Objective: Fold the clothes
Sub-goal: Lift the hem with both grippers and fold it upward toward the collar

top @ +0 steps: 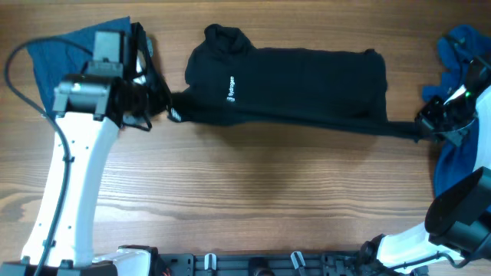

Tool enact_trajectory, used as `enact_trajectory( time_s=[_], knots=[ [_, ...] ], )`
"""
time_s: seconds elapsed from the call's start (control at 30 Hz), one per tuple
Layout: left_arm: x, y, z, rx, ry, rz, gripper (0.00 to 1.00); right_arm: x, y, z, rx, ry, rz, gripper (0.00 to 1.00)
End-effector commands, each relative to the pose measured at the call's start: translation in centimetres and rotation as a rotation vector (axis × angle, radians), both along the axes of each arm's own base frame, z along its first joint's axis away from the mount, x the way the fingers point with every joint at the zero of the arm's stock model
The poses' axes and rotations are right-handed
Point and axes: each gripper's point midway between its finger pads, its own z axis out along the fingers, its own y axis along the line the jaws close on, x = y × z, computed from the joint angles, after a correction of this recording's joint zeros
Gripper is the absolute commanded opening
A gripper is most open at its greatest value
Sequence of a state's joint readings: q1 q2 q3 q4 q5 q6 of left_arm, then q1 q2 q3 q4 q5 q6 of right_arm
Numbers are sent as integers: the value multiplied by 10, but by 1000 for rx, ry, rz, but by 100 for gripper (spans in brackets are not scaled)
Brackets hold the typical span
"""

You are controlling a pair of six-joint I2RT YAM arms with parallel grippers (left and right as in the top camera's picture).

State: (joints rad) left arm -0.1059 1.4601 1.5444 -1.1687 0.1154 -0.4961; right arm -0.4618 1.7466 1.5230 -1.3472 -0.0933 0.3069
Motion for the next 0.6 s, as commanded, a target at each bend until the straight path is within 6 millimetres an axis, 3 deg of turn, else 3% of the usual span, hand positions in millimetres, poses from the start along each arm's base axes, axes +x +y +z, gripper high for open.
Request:
enact_trajectory(
  time_s=[0.0,0.2,0.33,0.47,0.57],
  knots=[
    [17,17,54,46,-165,64,4,16,-19,32,-79,-80,36,4],
    [29,16,127,36,-368,55,4,33,-27,103,-148,-217,62,4],
    [25,16,195,18,-550,57,4,34,-27,166,-215,-340,79,4],
    [5,17,263,-6,-725,60,4,37,-17,223,-257,-517,119,4],
    [-23,20,303,-18,-824,64,4,25,-9,265,-320,-635,121,4]
  ],
)
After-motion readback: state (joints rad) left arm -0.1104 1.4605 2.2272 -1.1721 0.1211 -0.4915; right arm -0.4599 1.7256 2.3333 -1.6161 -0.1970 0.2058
